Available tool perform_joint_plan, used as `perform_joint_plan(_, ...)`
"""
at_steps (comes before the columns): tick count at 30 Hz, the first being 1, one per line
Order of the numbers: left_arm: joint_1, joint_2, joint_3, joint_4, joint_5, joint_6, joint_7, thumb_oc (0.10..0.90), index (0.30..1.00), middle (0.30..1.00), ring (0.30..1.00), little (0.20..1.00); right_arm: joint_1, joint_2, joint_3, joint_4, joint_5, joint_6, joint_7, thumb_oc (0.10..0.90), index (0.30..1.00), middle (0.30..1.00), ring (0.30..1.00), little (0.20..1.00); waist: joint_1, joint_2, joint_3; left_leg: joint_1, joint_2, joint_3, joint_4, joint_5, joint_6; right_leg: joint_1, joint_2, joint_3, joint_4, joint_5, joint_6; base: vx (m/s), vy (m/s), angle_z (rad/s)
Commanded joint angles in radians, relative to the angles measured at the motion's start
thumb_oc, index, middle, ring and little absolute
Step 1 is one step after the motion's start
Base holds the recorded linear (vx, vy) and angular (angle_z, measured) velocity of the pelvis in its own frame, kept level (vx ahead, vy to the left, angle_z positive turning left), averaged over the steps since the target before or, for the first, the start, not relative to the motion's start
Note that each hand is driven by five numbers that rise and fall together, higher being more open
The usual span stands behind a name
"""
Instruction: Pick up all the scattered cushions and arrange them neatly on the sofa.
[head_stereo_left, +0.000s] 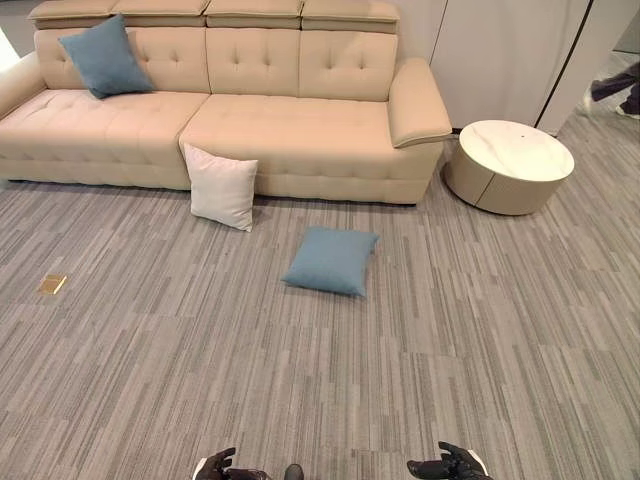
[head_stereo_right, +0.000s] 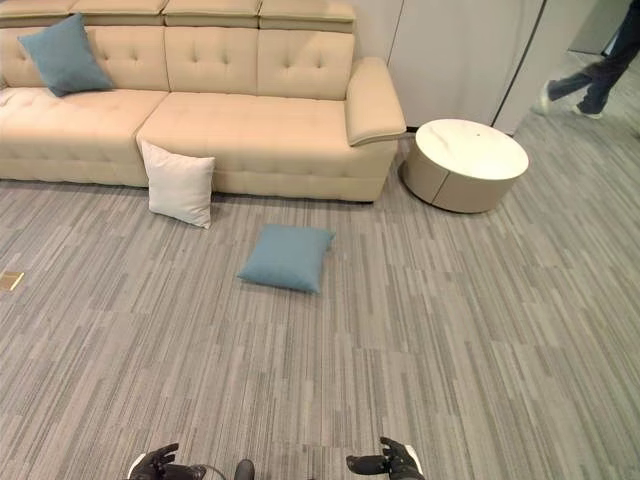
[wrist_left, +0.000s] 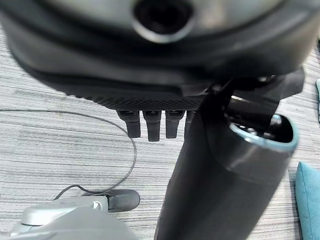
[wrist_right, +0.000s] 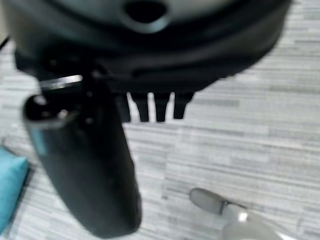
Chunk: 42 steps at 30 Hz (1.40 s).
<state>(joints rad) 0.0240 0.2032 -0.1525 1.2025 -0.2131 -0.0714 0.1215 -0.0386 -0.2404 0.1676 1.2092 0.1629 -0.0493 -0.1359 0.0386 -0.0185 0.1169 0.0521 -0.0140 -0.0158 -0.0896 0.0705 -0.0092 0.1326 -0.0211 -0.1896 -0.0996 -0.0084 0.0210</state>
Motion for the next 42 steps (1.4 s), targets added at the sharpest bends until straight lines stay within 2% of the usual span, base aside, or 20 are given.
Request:
perform_joint_plan(1, -0.067, -0.013, -0.026, 0.029, 0.013, -0.023, 0.009, 0.800, 0.900, 0.900, 0.900, 0.900, -0.026, -0.028, 0.001, -0.003, -0.007, -0.032, -0.033, 0.800, 0.900, 0.900, 0.900, 0.900, 0.013, 0.002, 0.021, 0.057, 0.014, 0.064, 0.002, -0.125, -0.025, -0.017, -0.056, -0.084, 0.012, -0.020, 0.094, 0.00, 0.000, 0.00)
perform_joint_plan(11, -0.074, -0.005, -0.029, 0.052, 0.014, -0.015, 0.012, 0.800, 0.900, 0.900, 0.900, 0.900, -0.037, -0.028, 0.009, -0.010, -0.005, -0.033, -0.034, 0.800, 0.900, 0.900, 0.900, 0.900, 0.006, -0.001, 0.029, 0.056, 0.030, 0.054, 0.002, -0.115, -0.037, -0.011, -0.039, -0.084, 0.013, -0.034, 0.072, 0.03, -0.050, 0.07)
perform_joint_plan(14, -0.085, -0.004, -0.033, 0.044, 0.003, -0.016, 0.015, 0.800, 0.900, 0.900, 0.900, 0.900, -0.043, -0.031, 0.004, -0.014, 0.004, -0.036, -0.035, 0.800, 0.900, 0.900, 0.900, 0.900, 0.003, -0.006, 0.044, 0.011, 0.034, 0.047, 0.078, -0.127, -0.046, -0.023, -0.038, -0.089, 0.034, -0.048, 0.057, -0.03, -0.078, 0.21)
perform_joint_plan(15, -0.101, -0.004, -0.040, 0.035, -0.009, -0.017, 0.017, 0.800, 0.900, 0.900, 0.900, 0.900, -0.051, -0.036, 0.001, -0.022, 0.015, -0.038, -0.038, 0.800, 0.900, 0.900, 0.900, 0.900, 0.003, -0.012, 0.066, -0.051, 0.030, 0.050, 0.174, -0.136, -0.058, -0.036, -0.043, -0.093, 0.050, -0.058, 0.043, -0.06, -0.049, 0.34)
perform_joint_plan(16, -0.102, -0.004, -0.040, 0.035, -0.009, -0.017, 0.017, 0.800, 0.900, 0.900, 0.900, 0.900, -0.051, -0.036, 0.001, -0.022, 0.015, -0.038, -0.038, 0.800, 0.900, 0.900, 0.900, 0.900, 0.002, -0.012, 0.065, -0.055, 0.030, 0.049, 0.179, -0.138, -0.058, -0.038, -0.043, -0.094, 0.051, -0.058, 0.043, -0.08, -0.075, 0.47)
perform_joint_plan(17, -0.113, -0.008, -0.050, 0.027, -0.017, -0.019, 0.017, 0.800, 0.900, 0.900, 0.900, 0.900, -0.056, -0.041, -0.002, -0.028, 0.023, -0.042, -0.042, 0.800, 0.900, 0.900, 0.900, 0.900, 0.005, -0.017, 0.079, -0.099, 0.028, 0.051, 0.253, -0.131, -0.068, -0.040, -0.044, -0.099, 0.052, -0.061, 0.034, -0.02, -0.041, 0.38)
perform_joint_plan(20, -0.118, -0.010, -0.055, 0.022, -0.025, -0.020, 0.016, 0.800, 0.900, 0.900, 0.900, 0.900, -0.056, -0.045, -0.004, -0.028, 0.026, -0.043, -0.047, 0.800, 0.900, 0.900, 0.900, 0.900, 0.008, -0.026, 0.084, -0.142, 0.033, 0.052, 0.326, -0.125, -0.069, -0.036, -0.045, -0.104, 0.050, -0.062, 0.026, 0.03, -0.021, 0.35)
perform_joint_plan(21, -0.118, -0.013, -0.060, 0.017, -0.036, -0.023, 0.018, 0.800, 0.900, 0.900, 0.900, 0.900, -0.049, -0.046, -0.008, -0.023, 0.032, -0.040, -0.051, 0.800, 0.900, 0.900, 0.900, 0.900, 0.010, -0.036, 0.088, -0.180, 0.051, 0.080, 0.345, -0.123, -0.059, -0.026, -0.047, -0.119, 0.044, -0.070, 0.027, 0.07, 0.001, 0.13)
perform_joint_plan(23, -0.117, -0.014, -0.060, 0.014, -0.039, -0.021, 0.017, 0.800, 0.900, 0.900, 0.900, 0.900, -0.046, -0.047, -0.012, -0.024, 0.035, -0.037, -0.051, 0.800, 0.900, 0.900, 0.900, 0.900, 0.013, -0.040, 0.089, -0.187, 0.060, 0.103, 0.327, -0.138, -0.051, -0.020, -0.050, -0.124, 0.042, -0.075, 0.031, 0.11, 0.071, 0.44)
perform_joint_plan(24, -0.113, -0.015, -0.058, 0.016, -0.030, -0.017, 0.018, 0.800, 0.900, 0.900, 0.900, 0.900, -0.040, -0.046, -0.017, -0.027, 0.038, -0.036, -0.052, 0.800, 0.900, 0.900, 0.900, 0.900, 0.013, -0.047, 0.079, -0.199, 0.075, 0.131, 0.267, -0.120, -0.044, -0.015, -0.053, -0.137, 0.038, -0.082, 0.040, 0.14, 0.101, 0.56)
perform_joint_plan(28, -0.104, -0.014, -0.057, 0.027, -0.017, -0.015, 0.015, 0.800, 0.900, 0.900, 0.900, 0.900, -0.038, -0.038, -0.019, -0.035, 0.037, -0.033, -0.049, 0.800, 0.900, 0.900, 0.900, 0.900, 0.022, -0.047, 0.073, -0.197, 0.075, 0.140, 0.236, -0.113, -0.038, -0.008, -0.058, -0.144, 0.062, -0.096, 0.046, 0.18, 0.159, 0.20)
perform_joint_plan(32, -0.097, -0.002, -0.050, 0.025, -0.014, -0.012, 0.011, 0.800, 0.900, 0.900, 0.900, 0.900, -0.046, -0.024, -0.016, -0.047, 0.031, -0.033, -0.049, 0.800, 0.900, 0.900, 0.900, 0.900, 0.037, -0.047, 0.065, -0.161, 0.045, 0.136, 0.219, -0.146, -0.008, -0.016, -0.091, -0.121, 0.143, -0.104, 0.071, 0.16, 0.213, -0.07)
perform_joint_plan(34, -0.091, 0.010, -0.039, 0.022, -0.019, -0.012, 0.009, 0.800, 0.900, 0.900, 0.900, 0.900, -0.047, -0.016, -0.018, -0.051, 0.034, -0.026, -0.042, 0.800, 0.900, 0.900, 0.900, 0.900, 0.051, -0.040, 0.066, -0.131, 0.022, 0.134, 0.207, -0.169, 0.028, -0.056, -0.128, -0.101, 0.264, -0.087, 0.098, 0.15, 0.263, -0.08)
perform_joint_plan(35, -0.091, 0.010, -0.039, 0.022, -0.019, -0.012, 0.009, 0.800, 0.900, 0.900, 0.900, 0.900, -0.047, -0.016, -0.018, -0.051, 0.034, -0.026, -0.042, 0.800, 0.900, 0.900, 0.900, 0.900, 0.051, -0.041, 0.065, -0.131, 0.022, 0.134, 0.207, -0.169, 0.028, -0.056, -0.129, -0.101, 0.265, -0.087, 0.098, 0.18, 0.349, -0.25)
perform_joint_plan(36, -0.086, 0.018, -0.029, 0.022, -0.019, -0.010, 0.009, 0.800, 0.900, 0.900, 0.900, 0.900, -0.047, -0.015, -0.017, -0.052, 0.029, -0.020, -0.035, 0.800, 0.900, 0.900, 0.900, 0.900, 0.051, -0.035, 0.067, -0.105, 0.003, 0.129, 0.192, -0.183, 0.056, -0.103, -0.164, -0.091, 0.388, -0.030, 0.123, 0.09, 0.184, -0.20)
perform_joint_plan(37, -0.086, 0.018, -0.029, 0.022, -0.019, -0.010, 0.009, 0.800, 0.900, 0.900, 0.900, 0.900, -0.047, -0.015, -0.017, -0.052, 0.029, -0.020, -0.035, 0.800, 0.900, 0.900, 0.900, 0.900, 0.051, -0.035, 0.067, -0.105, 0.003, 0.129, 0.192, -0.183, 0.056, -0.103, -0.164, -0.091, 0.389, -0.030, 0.123, 0.17, 0.340, -0.18)
perform_joint_plan(38, -0.085, 0.027, -0.028, 0.016, -0.020, -0.008, 0.008, 0.800, 0.900, 0.900, 0.900, 0.900, -0.055, -0.016, -0.011, -0.055, 0.031, -0.018, -0.030, 0.800, 0.900, 0.900, 0.900, 0.900, 0.045, -0.024, 0.080, -0.087, -0.004, 0.127, 0.187, -0.192, 0.077, -0.151, -0.184, -0.083, 0.506, 0.024, 0.132, 0.08, 0.157, -0.05)
perform_joint_plan(39, -0.085, 0.027, -0.028, 0.016, -0.020, -0.008, 0.008, 0.800, 0.900, 0.900, 0.900, 0.900, -0.055, -0.016, -0.011, -0.055, 0.031, -0.018, -0.030, 0.800, 0.900, 0.900, 0.900, 0.900, 0.045, -0.024, 0.080, -0.087, -0.004, 0.128, 0.188, -0.192, 0.077, -0.151, -0.184, -0.082, 0.507, 0.024, 0.132, 0.18, 0.278, 0.00)
perform_joint_plan(40, -0.086, 0.036, -0.026, 0.016, -0.018, -0.007, 0.004, 0.800, 0.900, 0.900, 0.900, 0.900, -0.055, -0.015, -0.011, -0.057, 0.033, -0.019, -0.025, 0.800, 0.900, 0.900, 0.900, 0.900, 0.041, -0.006, 0.086, -0.054, -0.002, 0.124, 0.177, -0.207, 0.086, -0.204, -0.190, -0.090, 0.598, 0.017, 0.129, 0.18, 0.167, 0.03)
perform_joint_plan(42, -0.086, 0.036, -0.029, 0.022, -0.007, -0.006, -0.001, 0.800, 0.900, 0.900, 0.900, 0.900, -0.055, -0.014, -0.010, -0.068, 0.037, -0.020, -0.020, 0.800, 0.900, 0.900, 0.900, 0.900, 0.029, 0.000, 0.090, -0.009, -0.004, 0.116, 0.160, -0.222, 0.086, -0.246, -0.178, -0.097, 0.585, -0.003, 0.118, 0.26, 0.136, -0.02)
